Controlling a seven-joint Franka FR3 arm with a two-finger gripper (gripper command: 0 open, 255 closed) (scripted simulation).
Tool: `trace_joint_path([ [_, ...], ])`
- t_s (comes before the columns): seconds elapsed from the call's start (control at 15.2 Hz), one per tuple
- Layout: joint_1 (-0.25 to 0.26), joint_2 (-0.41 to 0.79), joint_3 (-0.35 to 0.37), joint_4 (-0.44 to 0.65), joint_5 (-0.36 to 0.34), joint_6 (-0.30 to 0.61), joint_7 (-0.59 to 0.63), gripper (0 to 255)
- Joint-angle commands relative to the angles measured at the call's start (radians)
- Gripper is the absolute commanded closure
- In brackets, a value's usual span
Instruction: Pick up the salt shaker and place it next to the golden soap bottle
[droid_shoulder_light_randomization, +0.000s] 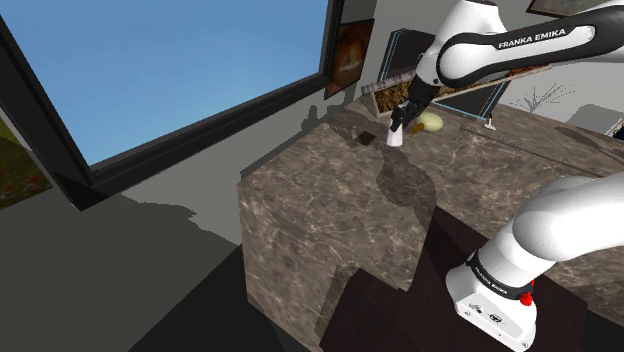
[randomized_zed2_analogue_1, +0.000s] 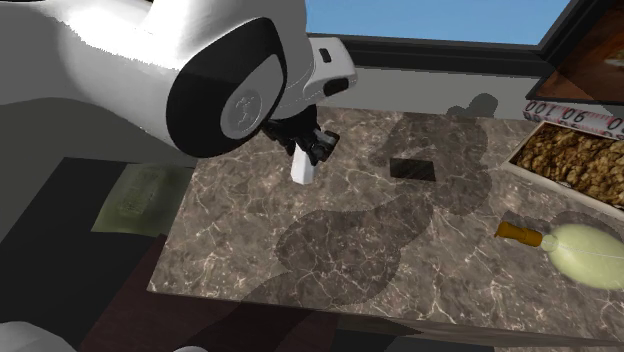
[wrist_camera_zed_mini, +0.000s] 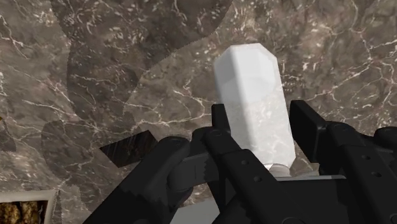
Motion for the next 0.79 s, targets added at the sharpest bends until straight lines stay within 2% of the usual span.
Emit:
trace_joint_path([
  [0.0, -0.013, 0.046, -0.035, 0.038, -0.006, 0.009, -0.044, 255],
  [0.4, -0.04, 0.21, -0.143, 0.187, 0.008, 0.027, -0.188, 255],
  [0.73, -0.054, 0.358, -0.222, 0.339, 0.058, 0.02, -0.316, 255],
])
